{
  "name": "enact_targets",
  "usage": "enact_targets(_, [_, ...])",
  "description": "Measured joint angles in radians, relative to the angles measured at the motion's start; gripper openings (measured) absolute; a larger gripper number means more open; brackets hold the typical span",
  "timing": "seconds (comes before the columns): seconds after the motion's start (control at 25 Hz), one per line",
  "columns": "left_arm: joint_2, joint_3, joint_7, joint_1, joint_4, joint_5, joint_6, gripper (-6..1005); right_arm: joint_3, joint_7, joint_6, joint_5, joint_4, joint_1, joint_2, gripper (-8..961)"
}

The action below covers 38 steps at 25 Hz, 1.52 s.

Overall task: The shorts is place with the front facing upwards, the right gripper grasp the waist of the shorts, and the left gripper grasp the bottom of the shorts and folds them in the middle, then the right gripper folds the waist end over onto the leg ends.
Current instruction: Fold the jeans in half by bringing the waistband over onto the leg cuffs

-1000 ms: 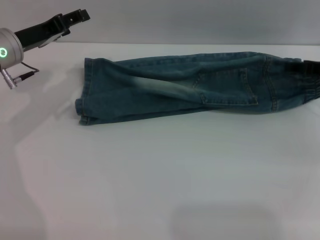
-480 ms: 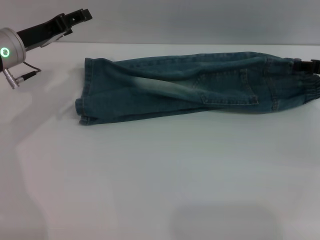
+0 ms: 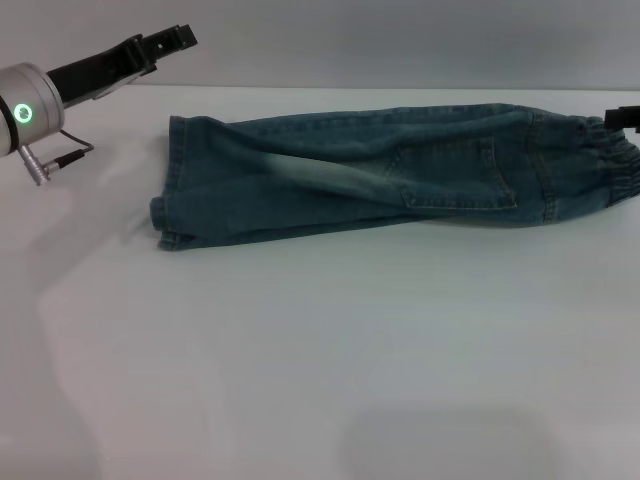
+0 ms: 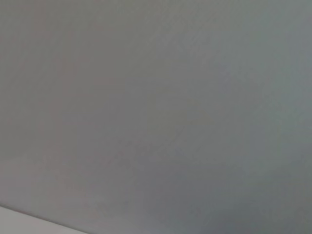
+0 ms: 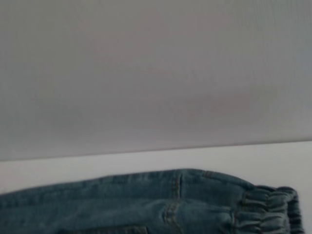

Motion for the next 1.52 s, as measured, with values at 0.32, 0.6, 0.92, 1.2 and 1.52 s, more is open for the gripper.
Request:
enact_targets(0.32, [-0.005, 0.001, 0.013, 0.001, -0.006, -0.015, 0.006, 837, -0.001, 0.062, -0.021, -0.206, -0.007, 0.05, -0.018, 530])
enact_targets(0.6, [-0.007, 0.003, 0.014, -0.002, -0.007, -0.024, 0.008, 836, -0.002, 0.066, -0.015, -0.251, -0.003, 0.061, -0.016, 530])
enact_targets(0.92, [-0.007, 0.009, 0.011, -0.01, -0.009, -0.024, 0.012, 836, -0.019, 0.066, 0.016, -0.285, 0.006, 0.07, 0.001, 529])
enact_targets(1.2, [-0.008, 0.009, 0.014, -0.011, -0.009, -0.025, 0.017, 837, -0.061, 0.066, 0.092, -0.286, 0.059, 0.076, 0.015, 529])
enact_targets(1.52, [-0.01, 0.009, 0.012, -0.006, -0.011, -0.025, 0.025, 836, -0.068, 0.06, 0.132, -0.285, 0.074, 0.084, 0.028, 529])
